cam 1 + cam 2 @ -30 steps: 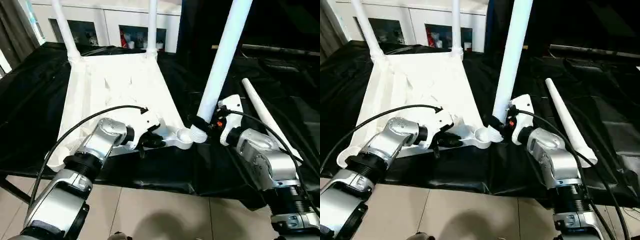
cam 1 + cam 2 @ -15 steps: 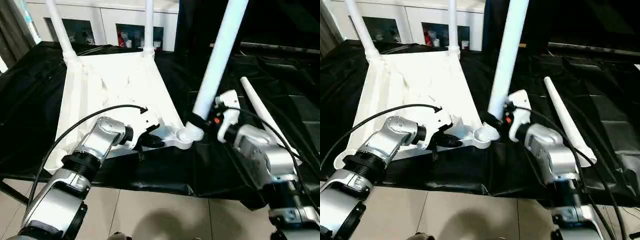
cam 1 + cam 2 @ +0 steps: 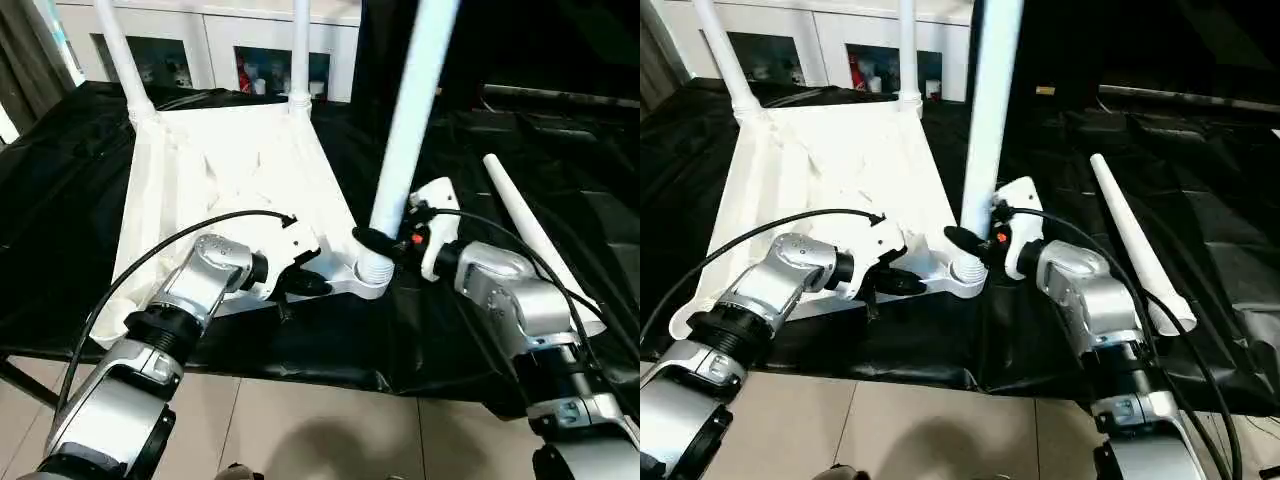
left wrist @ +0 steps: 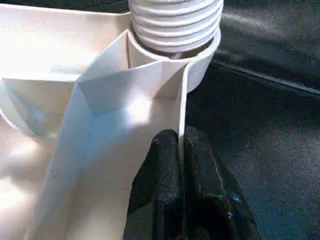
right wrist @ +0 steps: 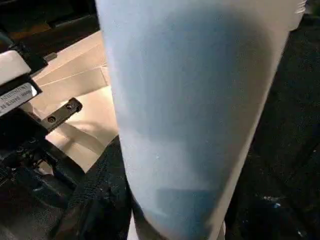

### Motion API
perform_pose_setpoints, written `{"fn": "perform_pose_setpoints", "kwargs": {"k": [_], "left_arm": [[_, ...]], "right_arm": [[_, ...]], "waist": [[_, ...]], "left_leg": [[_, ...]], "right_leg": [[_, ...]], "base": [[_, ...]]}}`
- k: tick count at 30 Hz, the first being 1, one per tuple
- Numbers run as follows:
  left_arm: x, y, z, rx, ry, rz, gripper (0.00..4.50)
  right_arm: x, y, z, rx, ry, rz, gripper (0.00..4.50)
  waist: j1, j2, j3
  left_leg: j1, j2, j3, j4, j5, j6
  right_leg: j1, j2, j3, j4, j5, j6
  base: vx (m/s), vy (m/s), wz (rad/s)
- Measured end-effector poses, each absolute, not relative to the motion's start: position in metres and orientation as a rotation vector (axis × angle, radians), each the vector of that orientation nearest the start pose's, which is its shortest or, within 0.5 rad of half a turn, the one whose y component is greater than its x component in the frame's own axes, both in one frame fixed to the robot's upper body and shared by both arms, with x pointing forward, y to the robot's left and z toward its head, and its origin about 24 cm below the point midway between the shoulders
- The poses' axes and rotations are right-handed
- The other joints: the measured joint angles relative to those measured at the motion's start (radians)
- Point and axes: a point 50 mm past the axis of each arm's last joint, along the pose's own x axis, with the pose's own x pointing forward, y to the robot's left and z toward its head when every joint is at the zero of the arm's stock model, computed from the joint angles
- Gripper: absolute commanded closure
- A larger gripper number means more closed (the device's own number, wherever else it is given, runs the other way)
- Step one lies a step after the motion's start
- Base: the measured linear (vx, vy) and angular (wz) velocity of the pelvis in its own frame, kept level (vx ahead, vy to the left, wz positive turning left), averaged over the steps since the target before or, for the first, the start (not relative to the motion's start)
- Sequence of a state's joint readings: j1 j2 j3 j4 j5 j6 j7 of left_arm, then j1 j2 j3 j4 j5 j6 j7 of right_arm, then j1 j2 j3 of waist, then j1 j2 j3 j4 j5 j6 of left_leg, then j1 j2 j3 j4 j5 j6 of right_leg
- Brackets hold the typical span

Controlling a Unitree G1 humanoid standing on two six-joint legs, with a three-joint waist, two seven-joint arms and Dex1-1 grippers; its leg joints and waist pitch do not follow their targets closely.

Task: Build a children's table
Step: Insert table leg to table base

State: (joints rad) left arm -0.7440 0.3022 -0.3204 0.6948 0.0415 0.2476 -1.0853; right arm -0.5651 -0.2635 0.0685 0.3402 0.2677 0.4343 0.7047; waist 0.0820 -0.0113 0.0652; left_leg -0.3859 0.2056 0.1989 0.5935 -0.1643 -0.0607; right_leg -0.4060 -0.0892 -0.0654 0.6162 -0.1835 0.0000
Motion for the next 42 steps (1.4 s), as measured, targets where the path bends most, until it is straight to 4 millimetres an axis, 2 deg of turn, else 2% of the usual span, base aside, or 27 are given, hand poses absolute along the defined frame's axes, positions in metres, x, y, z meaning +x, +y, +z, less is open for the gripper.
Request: {"fn": "perform_pose_setpoints", "kwargs": {"k": [15, 23, 33, 42], "left_arm": [[0.341, 0.113, 0.065, 0.399, 0.526, -1.202, 4.5], [0.341, 0.111, 0.064, 0.392, 0.522, -1.206, 4.5], [0.34, 0.11, 0.06, 0.385, 0.522, -1.209, 4.5], [0.341, 0.109, 0.058, 0.383, 0.523, -1.204, 4.5]], "right_arm": [[0.345, -0.124, 0.086, 0.092, 0.263, 0.806, 2.6], [0.335, -0.137, 0.073, 0.259, 0.191, 0.746, 2.61], [0.321, -0.14, 0.056, 0.323, 0.079, 0.675, 2.61], [0.309, -0.139, 0.047, 0.319, 0.012, 0.636, 2.61]], "waist": [[-0.009, 0.0, 0.0], [0.001, 0.001, -0.001], [0.005, 0.017, -0.008], [0.004, 0.021, -0.009]], "left_leg": [[0.001, 0.0, 0.0, 0.0, 0.0, 0.0], [0.001, 0.0, 0.0, 0.0, 0.0, 0.0], [0.002, 0.0, -0.001, 0.0, 0.0, 0.0], [0.003, 0.0, -0.001, 0.0, 0.0, 0.0]], "right_leg": [[0.0, 0.0, 0.0, 0.001, 0.0, 0.0], [0.001, 0.0, 0.0, 0.0, 0.0, 0.0], [0.003, 0.0, -0.001, -0.001, 0.0, 0.0], [0.004, 0.0, -0.001, -0.001, 0.001, -0.001]], "base": [[0.0, 0.0, 0.0], [0.0, 0.0, 0.0], [0.0, 0.0, 0.0], [0.0, 0.0, 0.0]]}}
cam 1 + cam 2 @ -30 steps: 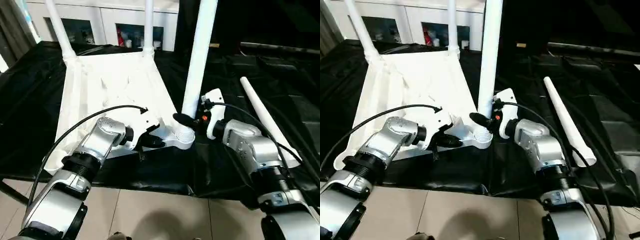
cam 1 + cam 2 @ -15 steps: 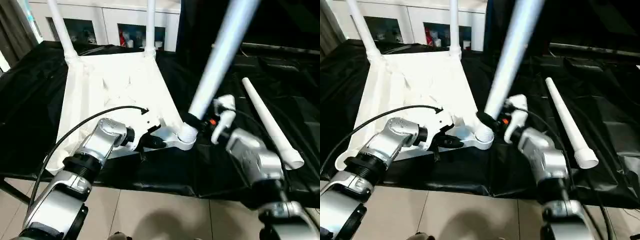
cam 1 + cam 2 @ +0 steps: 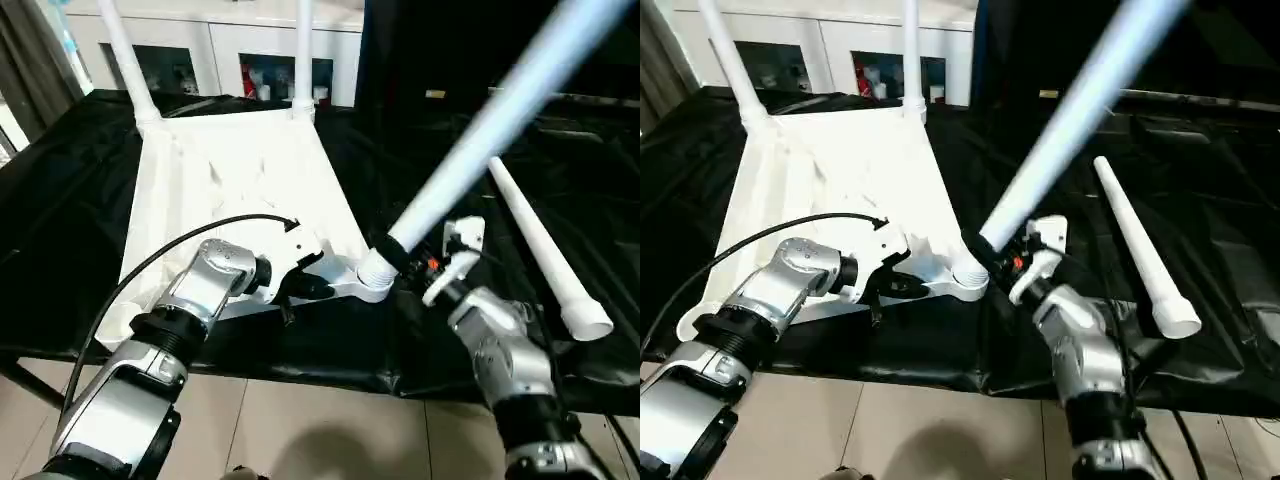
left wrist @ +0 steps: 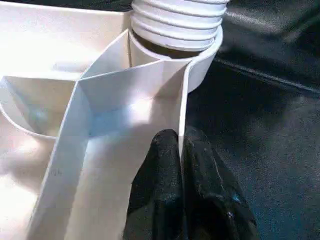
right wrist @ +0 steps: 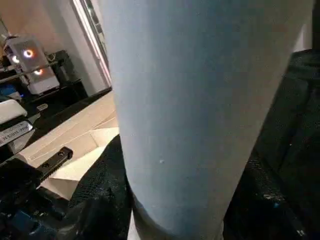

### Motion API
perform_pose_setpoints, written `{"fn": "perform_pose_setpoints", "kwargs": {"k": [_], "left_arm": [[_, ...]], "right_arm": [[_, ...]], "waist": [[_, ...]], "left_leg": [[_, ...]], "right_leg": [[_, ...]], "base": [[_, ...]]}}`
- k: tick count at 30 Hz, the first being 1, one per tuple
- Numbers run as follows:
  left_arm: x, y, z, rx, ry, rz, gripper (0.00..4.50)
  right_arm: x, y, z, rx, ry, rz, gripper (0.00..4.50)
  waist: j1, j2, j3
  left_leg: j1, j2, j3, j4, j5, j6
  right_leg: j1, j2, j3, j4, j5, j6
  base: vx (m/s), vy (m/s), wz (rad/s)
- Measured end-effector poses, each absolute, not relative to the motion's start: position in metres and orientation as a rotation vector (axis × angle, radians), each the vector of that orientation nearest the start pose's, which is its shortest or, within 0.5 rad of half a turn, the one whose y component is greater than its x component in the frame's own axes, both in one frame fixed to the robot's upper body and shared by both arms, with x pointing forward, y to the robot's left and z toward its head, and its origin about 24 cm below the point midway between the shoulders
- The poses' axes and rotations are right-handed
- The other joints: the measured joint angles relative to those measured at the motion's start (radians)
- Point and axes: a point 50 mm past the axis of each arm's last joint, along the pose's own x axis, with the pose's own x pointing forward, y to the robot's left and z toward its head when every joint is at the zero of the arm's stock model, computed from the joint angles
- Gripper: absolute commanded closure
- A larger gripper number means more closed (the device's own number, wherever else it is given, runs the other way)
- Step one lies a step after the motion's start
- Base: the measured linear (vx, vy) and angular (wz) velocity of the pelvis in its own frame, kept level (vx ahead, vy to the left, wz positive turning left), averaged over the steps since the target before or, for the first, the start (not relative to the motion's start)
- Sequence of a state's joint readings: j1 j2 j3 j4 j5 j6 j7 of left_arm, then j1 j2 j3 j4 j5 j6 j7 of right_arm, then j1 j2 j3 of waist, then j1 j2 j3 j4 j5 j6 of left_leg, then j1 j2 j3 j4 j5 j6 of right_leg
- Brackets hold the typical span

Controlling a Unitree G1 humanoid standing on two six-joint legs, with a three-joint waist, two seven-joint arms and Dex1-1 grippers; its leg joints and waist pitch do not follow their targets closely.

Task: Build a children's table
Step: Insert table leg to table base

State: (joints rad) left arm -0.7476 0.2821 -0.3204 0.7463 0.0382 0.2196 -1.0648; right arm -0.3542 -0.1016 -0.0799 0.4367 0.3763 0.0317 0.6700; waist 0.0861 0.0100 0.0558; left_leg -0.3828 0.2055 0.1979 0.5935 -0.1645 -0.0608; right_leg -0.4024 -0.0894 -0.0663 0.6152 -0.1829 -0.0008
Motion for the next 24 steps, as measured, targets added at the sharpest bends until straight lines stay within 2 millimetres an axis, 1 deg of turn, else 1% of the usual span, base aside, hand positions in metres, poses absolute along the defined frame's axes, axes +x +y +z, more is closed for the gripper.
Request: {"fn": "perform_pose_setpoints", "kwargs": {"k": [9, 13, 18, 24], "left_arm": [[0.343, 0.11, 0.058, 0.382, 0.526, -1.2, 4.5], [0.343, 0.112, 0.058, 0.392, 0.517, -1.198, 4.5], [0.343, 0.112, 0.058, 0.397, 0.511, -1.195, 4.5], [0.343, 0.113, 0.059, 0.399, 0.511, -1.201, 4.5]], "right_arm": [[0.311, -0.133, 0.054, 0.125, 0.028, 0.717, 2.61], [0.318, -0.131, 0.061, 0.057, 0.05, 0.77, 2.61], [0.328, -0.131, 0.068, 0.015, 0.091, 0.827, 2.61], [0.334, -0.132, 0.073, -0.004, 0.132, 0.884, 2.61]], "waist": [[-0.004, 0.0, 0.0], [-0.013, -0.001, 0.0], [-0.023, -0.002, 0.001], [-0.027, -0.004, 0.001]], "left_leg": [[0.001, 0.0, 0.0, 0.0, 0.0, 0.0], [0.0, 0.0, 0.0, 0.0, 0.0, 0.0], [0.0, 0.0, 0.0, 0.0, 0.0, 0.0], [-0.001, 0.0, 0.0, 0.0, 0.0, 0.0]], "right_leg": [[0.0, 0.0, 0.0, 0.0, 0.001, -0.001], [0.0, 0.0, 0.0, 0.0, 0.001, -0.001], [0.0, 0.0, 0.0, 0.0, 0.001, -0.001], [-0.001, 0.0, 0.0, 0.0, 0.001, -0.001]], "base": [[0.0, 0.0, 0.0], [0.0, 0.0, 0.0], [0.0, 0.0, 0.0], [0.0, 0.0, 0.0]]}}
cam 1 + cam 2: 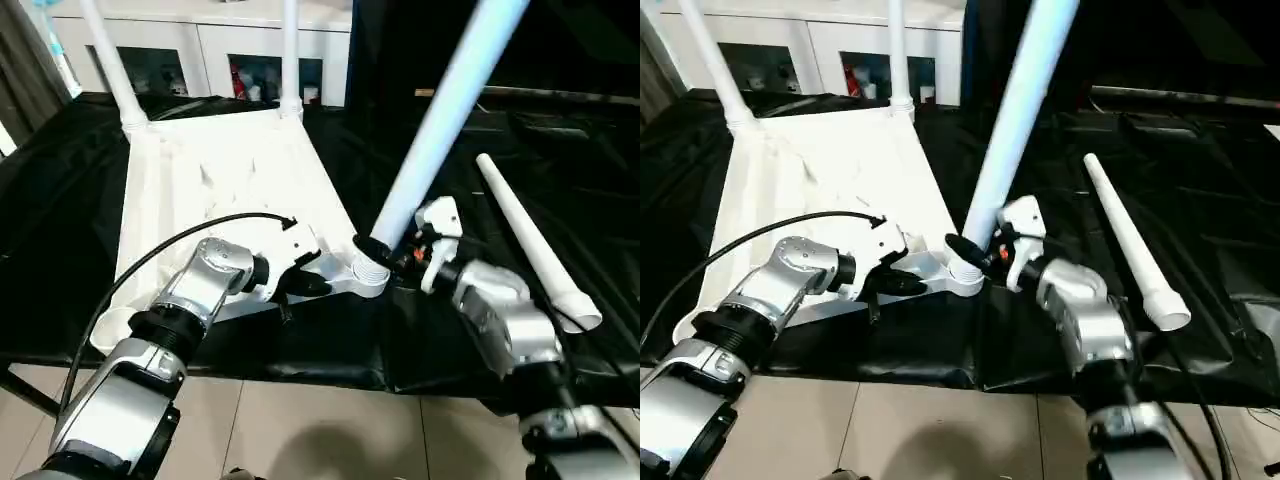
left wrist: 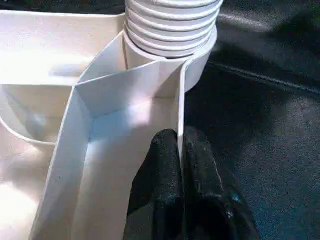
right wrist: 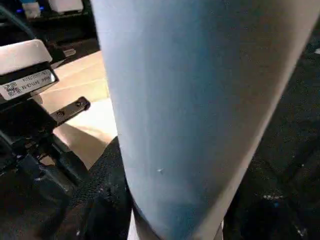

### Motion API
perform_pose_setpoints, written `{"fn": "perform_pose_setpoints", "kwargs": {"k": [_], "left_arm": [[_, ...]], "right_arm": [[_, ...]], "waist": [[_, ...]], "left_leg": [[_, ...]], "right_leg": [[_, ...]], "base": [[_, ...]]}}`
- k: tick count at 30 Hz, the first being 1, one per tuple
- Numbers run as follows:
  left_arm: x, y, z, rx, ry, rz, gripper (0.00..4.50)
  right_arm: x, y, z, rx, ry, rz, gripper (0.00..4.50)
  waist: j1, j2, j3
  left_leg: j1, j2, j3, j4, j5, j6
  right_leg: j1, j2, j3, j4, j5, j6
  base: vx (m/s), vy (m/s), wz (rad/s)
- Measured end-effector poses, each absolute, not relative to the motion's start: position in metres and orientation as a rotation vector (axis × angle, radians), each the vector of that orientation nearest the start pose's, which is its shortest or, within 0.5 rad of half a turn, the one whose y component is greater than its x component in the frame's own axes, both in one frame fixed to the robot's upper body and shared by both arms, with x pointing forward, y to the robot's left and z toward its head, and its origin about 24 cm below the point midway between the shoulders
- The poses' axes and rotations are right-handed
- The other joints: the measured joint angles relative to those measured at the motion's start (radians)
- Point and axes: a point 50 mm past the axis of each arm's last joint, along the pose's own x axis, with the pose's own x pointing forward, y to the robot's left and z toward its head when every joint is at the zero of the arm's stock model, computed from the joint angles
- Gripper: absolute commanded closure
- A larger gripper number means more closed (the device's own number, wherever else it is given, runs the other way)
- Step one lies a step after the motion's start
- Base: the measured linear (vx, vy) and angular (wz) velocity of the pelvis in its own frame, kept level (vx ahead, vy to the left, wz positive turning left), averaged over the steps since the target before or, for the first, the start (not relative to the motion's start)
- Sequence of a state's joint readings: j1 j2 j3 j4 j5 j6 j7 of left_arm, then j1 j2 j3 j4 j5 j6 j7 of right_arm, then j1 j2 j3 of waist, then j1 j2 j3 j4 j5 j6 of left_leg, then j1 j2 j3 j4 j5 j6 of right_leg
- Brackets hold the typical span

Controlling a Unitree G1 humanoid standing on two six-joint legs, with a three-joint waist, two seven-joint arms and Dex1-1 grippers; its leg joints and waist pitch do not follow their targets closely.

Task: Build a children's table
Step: Insert table leg to table base

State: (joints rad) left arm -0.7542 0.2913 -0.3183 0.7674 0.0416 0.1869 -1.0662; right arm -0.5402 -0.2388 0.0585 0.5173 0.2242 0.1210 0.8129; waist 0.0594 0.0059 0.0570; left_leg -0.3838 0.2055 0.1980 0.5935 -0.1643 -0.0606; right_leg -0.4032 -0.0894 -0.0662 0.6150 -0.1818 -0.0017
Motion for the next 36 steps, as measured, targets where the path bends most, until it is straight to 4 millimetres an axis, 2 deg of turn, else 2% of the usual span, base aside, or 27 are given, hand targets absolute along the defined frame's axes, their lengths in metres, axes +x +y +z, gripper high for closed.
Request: {"fn": "perform_pose_setpoints", "kwargs": {"k": [12, 18, 22, 26, 31, 34, 36], "left_arm": [[0.338, 0.12, 0.058, 0.415, 0.511, -1.245, 4.5], [0.335, 0.123, 0.058, 0.424, 0.506, -1.252, 4.5], [0.329, 0.127, 0.058, 0.425, 0.51, -1.291, 4.5], [0.32, 0.135, 0.058, 0.441, 0.542, -1.364, 4.5], [0.317, 0.135, 0.055, 0.446, 0.561, -1.382, 4.5], [0.318, 0.135, 0.053, 0.447, 0.565, -1.367, 4.5], [0.321, 0.135, 0.051, 0.445, 0.56, -1.318, 4.5]], "right_arm": [[0.337, -0.131, 0.075, -0.08, 0.208, 1.056, 2.61], [0.339, -0.129, 0.075, -0.084, 0.213, 1.1, 2.61], [0.334, -0.127, 0.072, -0.086, 0.219, 1.169, 2.61], [0.323, -0.124, 0.069, -0.106, 0.213, 1.293, 2.61], [0.318, -0.124, 0.064, -0.106, 0.217, 1.316, 2.61], [0.32, -0.122, 0.063, -0.11, 0.208, 1.292, 2.61], [0.325, -0.119, 0.06, -0.102, 0.21, 1.223, 2.61]], "waist": [[0.007, -0.009, -0.004], [0.003, -0.01, -0.005], [0.001, -0.012, -0.006], [0.007, -0.018, -0.012], [0.018, -0.024, -0.016], [0.017, -0.024, -0.016], [0.01, -0.023, -0.016]], "left_leg": [[0.0, 0.0, 0.001, 0.0, -0.001, 0.001], [0.0, 0.0, 0.001, 0.0, -0.001, 0.001], [0.0, 0.001, 0.001, -0.001, -0.001, 0.001], [0.002, 0.001, 0.001, -0.002, -0.001, 0.001], [0.011, 0.0, 0.001, -0.002, -0.001, 0.001], [0.017, 0.0, 0.001, -0.004, -0.002, 0.0], [0.023, 0.0, 0.0, -0.005, -0.002, -0.001]], "right_leg": [[0.001, 0.0, 0.0, -0.002, 0.0, 0.0], [0.001, 0.0, 0.0, -0.002, 0.0, 0.0], [0.001, 0.0, 0.0, -0.002, -0.001, 0.0], [0.001, 0.0, 0.0, -0.003, -0.002, 0.0], [0.01, 0.0, 0.001, -0.004, -0.002, 0.001], [0.015, 0.0, 0.001, -0.004, -0.005, 0.006], [0.019, 0.0, 0.0, -0.004, -0.006, 0.007]], "base": [[0.0, 0.0, 0.0], [0.0, 0.0, 0.0], [0.0, 0.0, 0.0], [0.0, 0.0, 0.0], [0.0, 0.0, 0.0], [0.0, 0.0, 0.0], [0.0, 0.0, 0.0]]}}
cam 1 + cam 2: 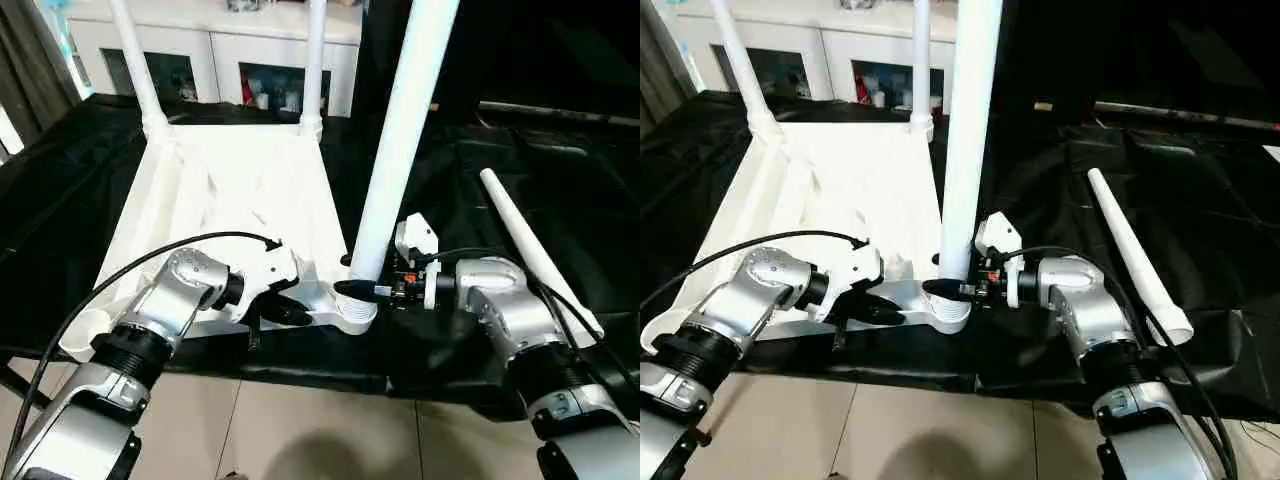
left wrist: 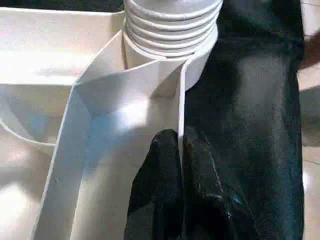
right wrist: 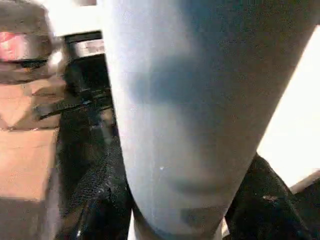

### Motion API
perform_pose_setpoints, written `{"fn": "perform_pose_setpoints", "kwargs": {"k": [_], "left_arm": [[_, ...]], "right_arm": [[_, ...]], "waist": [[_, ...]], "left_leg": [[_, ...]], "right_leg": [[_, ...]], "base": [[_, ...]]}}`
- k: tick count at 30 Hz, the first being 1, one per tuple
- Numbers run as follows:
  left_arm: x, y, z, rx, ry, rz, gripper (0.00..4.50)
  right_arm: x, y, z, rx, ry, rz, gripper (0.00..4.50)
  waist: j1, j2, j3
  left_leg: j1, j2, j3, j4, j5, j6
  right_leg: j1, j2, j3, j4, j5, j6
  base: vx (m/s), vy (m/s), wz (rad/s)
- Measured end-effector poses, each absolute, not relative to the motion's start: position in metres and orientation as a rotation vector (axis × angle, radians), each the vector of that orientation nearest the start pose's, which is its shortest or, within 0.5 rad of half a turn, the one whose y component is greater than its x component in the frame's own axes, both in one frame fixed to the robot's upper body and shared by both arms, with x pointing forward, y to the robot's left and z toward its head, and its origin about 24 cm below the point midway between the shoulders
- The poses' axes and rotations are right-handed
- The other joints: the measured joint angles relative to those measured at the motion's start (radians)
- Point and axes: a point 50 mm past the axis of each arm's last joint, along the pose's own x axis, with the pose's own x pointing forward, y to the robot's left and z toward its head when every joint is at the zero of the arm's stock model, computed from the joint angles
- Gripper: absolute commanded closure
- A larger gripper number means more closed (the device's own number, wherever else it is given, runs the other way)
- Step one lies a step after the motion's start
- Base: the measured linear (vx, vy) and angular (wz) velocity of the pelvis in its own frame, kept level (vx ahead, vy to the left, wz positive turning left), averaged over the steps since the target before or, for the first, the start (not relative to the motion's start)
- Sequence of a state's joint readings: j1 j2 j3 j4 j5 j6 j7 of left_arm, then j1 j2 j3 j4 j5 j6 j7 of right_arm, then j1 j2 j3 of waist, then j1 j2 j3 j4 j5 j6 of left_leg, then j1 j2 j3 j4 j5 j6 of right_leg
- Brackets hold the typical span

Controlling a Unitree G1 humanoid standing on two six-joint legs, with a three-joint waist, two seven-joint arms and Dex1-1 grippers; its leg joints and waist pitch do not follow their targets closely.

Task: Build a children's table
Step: Insert table leg to table base

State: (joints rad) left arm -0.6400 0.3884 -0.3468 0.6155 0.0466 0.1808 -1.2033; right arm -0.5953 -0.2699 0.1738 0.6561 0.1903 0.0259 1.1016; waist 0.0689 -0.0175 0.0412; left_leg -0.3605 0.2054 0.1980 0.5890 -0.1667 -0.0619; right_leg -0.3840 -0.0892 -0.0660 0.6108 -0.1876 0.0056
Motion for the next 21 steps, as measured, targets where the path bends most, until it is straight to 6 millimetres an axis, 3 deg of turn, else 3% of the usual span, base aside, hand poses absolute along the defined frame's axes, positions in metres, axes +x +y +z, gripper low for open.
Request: {"fn": "perform_pose_setpoints", "kwargs": {"k": [4, 10, 15, 21], "left_arm": [[0.331, 0.127, 0.048, 0.427, 0.551, -1.198, 4.5], [0.347, 0.108, 0.048, 0.369, 0.556, -1.015, 4.5], [0.358, 0.084, 0.05, 0.326, 0.574, -0.863, 4.5], [0.36, 0.076, 0.052, 0.318, 0.57, -0.814, 4.5]], "right_arm": [[0.34, -0.112, 0.057, -0.083, 0.203, 1.005, 2.62], [0.361, -0.104, 0.057, -0.023, 0.207, 0.659, 2.62], [0.376, -0.093, 0.059, 0.012, 0.236, 0.375, 2.62], [0.382, -0.083, 0.064, 0.015, 0.242, 0.243, 2.62]], "waist": [[-0.021, 0.001, 0.002], [-0.053, 0.012, 0.009], [-0.07, 0.021, 0.017], [-0.078, 0.02, 0.019]], "left_leg": [[0.003, -0.001, -0.008, 0.0, 0.0, 0.0], [-0.006, -0.002, -0.041, -0.002, 0.0, -0.001], [-0.006, -0.002, -0.044, -0.002, 0.0, 0.0], [-0.005, -0.002, -0.048, -0.004, -0.002, -0.004]], "right_leg": [[0.001, -0.001, -0.008, -0.007, -0.001, 0.002], [0.002, -0.004, -0.045, -0.043, -0.001, 0.001], [0.001, -0.007, -0.056, -0.055, -0.001, 0.001], [-0.001, -0.007, -0.06, -0.058, 0.0, 0.0]], "base": [[-0.013, 0.004, -0.04], [-0.03, 0.025, -0.15], [0.0, 0.0, 0.0], [0.0, 0.0, 0.0]]}}
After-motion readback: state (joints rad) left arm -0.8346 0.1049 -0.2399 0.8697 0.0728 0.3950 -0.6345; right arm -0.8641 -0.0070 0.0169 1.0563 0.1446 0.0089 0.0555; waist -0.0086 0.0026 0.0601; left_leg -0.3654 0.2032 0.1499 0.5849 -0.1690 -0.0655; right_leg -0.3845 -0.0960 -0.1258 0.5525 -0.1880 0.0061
